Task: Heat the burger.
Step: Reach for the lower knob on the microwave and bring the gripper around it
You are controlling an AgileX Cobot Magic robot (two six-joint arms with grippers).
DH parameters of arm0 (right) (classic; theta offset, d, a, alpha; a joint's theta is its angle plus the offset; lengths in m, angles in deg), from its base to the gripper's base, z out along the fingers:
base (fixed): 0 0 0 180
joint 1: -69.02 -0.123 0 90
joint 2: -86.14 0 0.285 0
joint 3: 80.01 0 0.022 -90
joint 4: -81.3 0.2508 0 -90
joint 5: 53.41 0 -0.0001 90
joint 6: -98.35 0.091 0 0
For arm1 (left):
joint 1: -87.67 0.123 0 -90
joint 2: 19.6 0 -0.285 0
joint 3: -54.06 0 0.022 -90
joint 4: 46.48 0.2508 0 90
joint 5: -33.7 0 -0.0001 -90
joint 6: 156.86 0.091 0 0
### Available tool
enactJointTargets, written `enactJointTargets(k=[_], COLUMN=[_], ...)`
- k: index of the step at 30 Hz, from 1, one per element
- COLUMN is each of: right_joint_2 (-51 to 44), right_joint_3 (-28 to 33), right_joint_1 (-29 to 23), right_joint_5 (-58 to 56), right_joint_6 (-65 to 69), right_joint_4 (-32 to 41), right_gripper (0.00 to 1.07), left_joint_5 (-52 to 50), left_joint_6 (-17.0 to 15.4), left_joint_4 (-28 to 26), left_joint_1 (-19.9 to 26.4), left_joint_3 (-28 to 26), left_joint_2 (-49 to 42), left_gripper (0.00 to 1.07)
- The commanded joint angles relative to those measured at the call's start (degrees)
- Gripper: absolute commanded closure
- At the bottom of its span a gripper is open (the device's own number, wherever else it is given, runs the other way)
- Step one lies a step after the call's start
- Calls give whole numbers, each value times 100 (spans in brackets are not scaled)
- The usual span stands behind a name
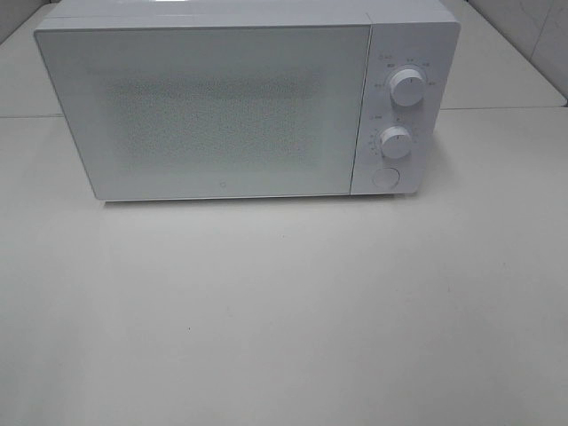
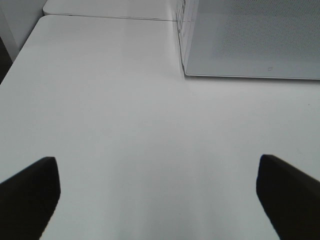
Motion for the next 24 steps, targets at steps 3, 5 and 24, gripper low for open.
enactJointTargets(k=[3,5,24], right_joint_2=[-143,-143,-143], right_joint_3=[11,11,11], right_joint_1=[0,0,0], right_joint_5=[34,34,34], right_joint_6=[-29,-29,-29], right_joint_4=[6,6,6], right_gripper=[33,33,33], left_joint_5=[-80,-80,-80], left_joint_6=[-11,-11,-11], left_joint_4=[29,29,29], left_joint_1=[-34,-34,-34], left_joint_3=[0,0,0], left_joint_2=[-120,-120,-120], left_gripper=[6,6,6])
